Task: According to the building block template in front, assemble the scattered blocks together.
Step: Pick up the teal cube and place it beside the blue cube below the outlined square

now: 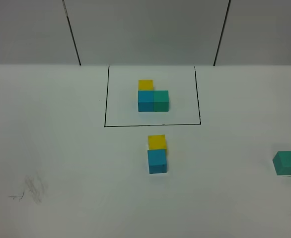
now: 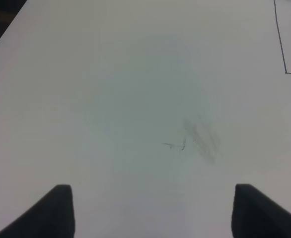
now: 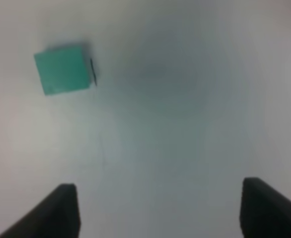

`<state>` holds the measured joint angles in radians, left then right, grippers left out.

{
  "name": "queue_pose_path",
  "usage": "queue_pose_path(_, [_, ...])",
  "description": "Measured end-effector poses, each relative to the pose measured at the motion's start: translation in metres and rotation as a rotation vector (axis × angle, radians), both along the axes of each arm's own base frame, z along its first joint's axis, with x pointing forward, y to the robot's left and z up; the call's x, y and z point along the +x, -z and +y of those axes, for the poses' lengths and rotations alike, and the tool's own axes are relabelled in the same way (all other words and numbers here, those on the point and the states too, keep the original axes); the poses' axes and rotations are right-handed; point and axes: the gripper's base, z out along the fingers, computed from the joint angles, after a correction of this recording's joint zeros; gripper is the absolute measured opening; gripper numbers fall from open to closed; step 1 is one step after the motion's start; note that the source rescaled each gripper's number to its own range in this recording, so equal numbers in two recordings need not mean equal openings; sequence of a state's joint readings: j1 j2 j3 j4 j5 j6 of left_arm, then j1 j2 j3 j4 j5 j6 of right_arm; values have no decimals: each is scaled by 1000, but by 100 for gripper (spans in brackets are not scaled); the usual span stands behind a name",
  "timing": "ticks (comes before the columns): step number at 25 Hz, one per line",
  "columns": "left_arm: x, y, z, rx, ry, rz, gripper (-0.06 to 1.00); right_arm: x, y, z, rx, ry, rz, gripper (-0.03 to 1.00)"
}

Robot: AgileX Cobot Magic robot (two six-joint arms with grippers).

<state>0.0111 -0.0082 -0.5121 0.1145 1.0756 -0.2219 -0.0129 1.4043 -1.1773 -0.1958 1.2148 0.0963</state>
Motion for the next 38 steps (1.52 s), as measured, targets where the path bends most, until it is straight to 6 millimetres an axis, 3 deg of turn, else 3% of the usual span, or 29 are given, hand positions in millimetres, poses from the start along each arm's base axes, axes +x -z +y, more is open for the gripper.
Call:
queue_pose_path(3, [0, 0, 0, 0, 0, 0, 50, -7, 19, 1, -31, -231, 98, 68])
queue_pose_path(6, [0, 0, 0, 0, 0, 0, 50, -3, 30, 0, -78, -320, 51, 78])
queue_pose_path(11, [0, 0, 0, 0, 0, 0, 50, 18, 34, -1, -63, -160, -160, 83])
queue_pose_path(17, [0, 0, 0, 0, 0, 0, 50, 40, 77, 3, 11, -123, -74, 83])
queue_pose_path(23, [0, 0, 0, 1, 1, 0, 50, 55, 105, 5, 45, -119, -51, 83])
queue_pose_path(29, [0, 0, 0, 1, 1, 0, 50, 62, 127, 9, 68, -139, -24, 83])
queue_pose_path(34, [0, 0, 0, 1, 1, 0, 50, 58, 144, 13, 99, -136, -46, 83])
queue_pose_path(38, [0, 0, 0, 1, 1, 0, 50, 57, 148, 14, 101, -139, -60, 83])
